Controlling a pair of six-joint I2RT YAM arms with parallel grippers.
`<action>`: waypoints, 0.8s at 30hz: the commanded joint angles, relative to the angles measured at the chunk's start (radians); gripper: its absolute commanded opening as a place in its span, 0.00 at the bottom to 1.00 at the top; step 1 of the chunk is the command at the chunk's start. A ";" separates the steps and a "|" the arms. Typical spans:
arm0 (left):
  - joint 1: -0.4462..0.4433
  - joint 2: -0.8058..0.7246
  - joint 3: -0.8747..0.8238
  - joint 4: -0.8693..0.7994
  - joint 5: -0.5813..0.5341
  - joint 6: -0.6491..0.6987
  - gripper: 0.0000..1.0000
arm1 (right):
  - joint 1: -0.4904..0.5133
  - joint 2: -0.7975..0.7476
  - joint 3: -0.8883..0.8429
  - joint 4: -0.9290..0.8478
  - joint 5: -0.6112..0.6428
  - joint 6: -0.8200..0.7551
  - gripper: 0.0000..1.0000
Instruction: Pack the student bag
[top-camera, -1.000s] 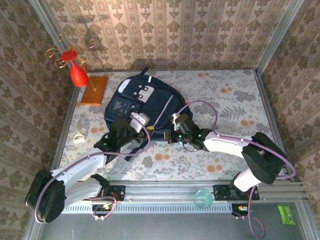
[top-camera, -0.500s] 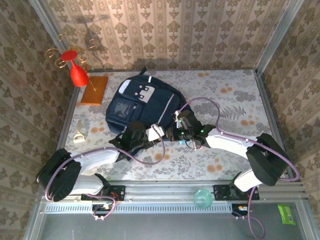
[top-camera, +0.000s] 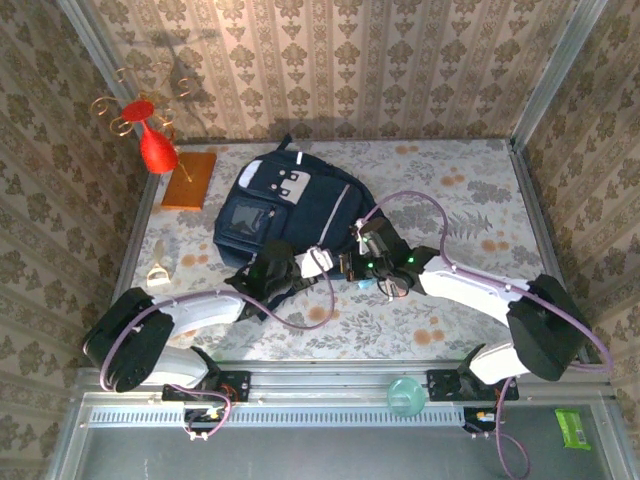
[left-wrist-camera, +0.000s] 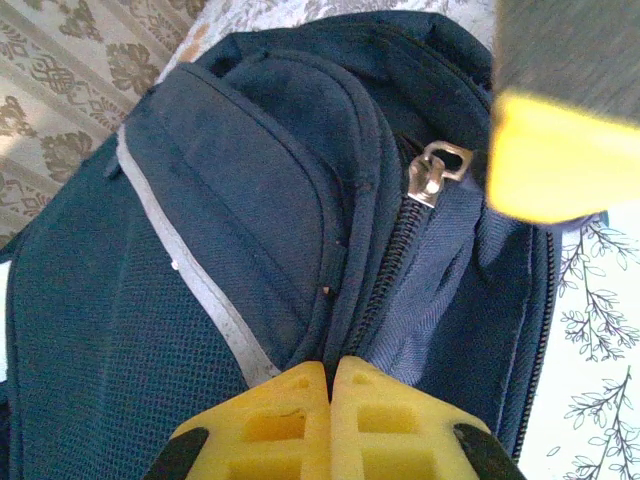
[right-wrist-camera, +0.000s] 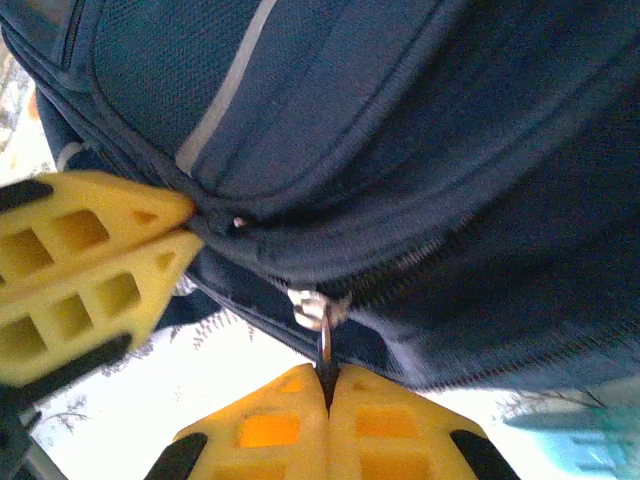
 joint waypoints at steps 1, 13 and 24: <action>0.057 -0.051 -0.032 0.073 0.008 -0.034 0.00 | 0.004 -0.059 0.025 -0.183 0.173 -0.043 0.00; 0.137 -0.137 -0.098 0.112 0.128 -0.083 0.00 | -0.060 -0.113 0.017 -0.214 0.296 -0.131 0.00; 0.147 -0.133 -0.091 0.093 0.155 -0.130 0.00 | -0.061 -0.110 -0.067 -0.005 0.012 -0.237 0.08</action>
